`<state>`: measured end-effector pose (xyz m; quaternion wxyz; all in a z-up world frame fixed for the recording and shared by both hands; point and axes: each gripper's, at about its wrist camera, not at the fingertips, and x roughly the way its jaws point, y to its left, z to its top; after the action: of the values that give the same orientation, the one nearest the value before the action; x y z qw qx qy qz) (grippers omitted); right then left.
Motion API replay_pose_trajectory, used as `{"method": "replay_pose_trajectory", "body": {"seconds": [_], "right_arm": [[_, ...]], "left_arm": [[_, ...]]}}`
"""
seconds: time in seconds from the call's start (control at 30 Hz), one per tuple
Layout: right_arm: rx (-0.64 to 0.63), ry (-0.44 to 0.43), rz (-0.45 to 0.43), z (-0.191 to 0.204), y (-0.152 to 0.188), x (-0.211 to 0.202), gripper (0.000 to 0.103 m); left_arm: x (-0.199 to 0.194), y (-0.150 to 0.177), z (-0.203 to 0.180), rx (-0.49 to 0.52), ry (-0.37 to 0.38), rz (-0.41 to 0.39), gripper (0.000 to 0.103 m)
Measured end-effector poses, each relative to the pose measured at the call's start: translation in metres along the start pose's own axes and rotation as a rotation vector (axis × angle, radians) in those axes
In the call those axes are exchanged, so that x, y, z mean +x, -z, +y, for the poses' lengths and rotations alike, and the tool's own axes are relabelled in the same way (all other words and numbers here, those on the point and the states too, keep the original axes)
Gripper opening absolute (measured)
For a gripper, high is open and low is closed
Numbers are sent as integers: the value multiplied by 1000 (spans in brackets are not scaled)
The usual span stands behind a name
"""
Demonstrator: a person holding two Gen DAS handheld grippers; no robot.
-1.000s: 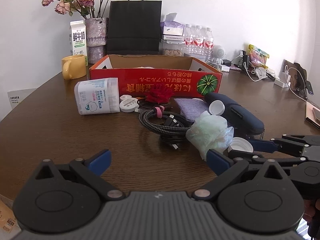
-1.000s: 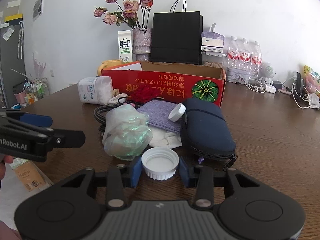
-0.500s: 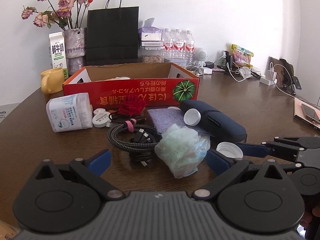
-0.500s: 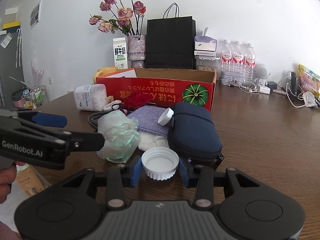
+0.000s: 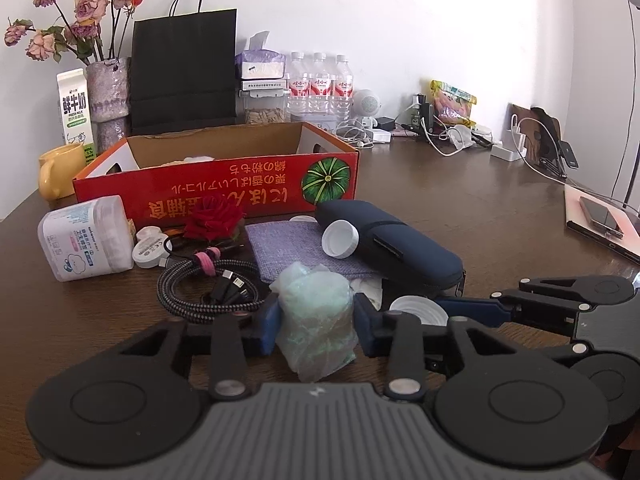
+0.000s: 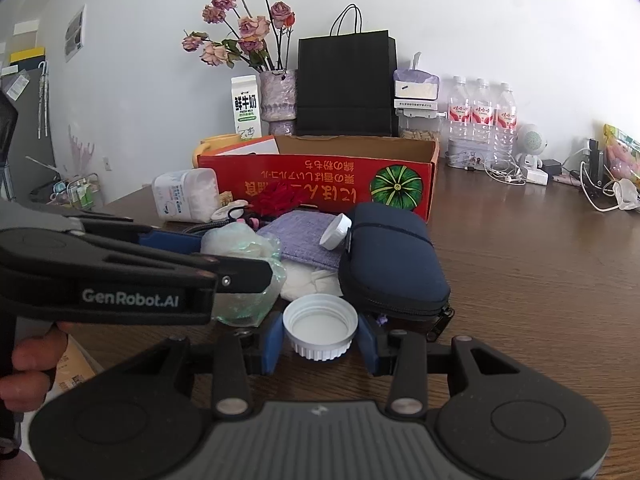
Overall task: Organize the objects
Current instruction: 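Grasp the plastic bag with the left gripper while the right gripper grasps the second white cap, then carry the plastic bag and the white cap into the red box and release both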
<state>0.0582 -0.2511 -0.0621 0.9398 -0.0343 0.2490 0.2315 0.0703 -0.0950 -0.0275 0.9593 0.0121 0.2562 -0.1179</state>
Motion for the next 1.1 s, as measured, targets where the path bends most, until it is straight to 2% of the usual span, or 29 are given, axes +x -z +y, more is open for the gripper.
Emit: {"method": "replay_pose_trajectory", "body": {"seconds": [0.07, 0.57, 1.1], "right_arm": [[1, -2, -2, 0, 0, 0, 39], [-25, -12, -23, 11, -9, -8, 39], [-62, -33, -76, 28, -43, -1, 39]], "left_arm": [[-4, 0, 1, -1, -1, -14, 33], [-20, -3, 11, -28, -16, -40, 33], [-35, -26, 35, -42, -46, -112, 33]]}}
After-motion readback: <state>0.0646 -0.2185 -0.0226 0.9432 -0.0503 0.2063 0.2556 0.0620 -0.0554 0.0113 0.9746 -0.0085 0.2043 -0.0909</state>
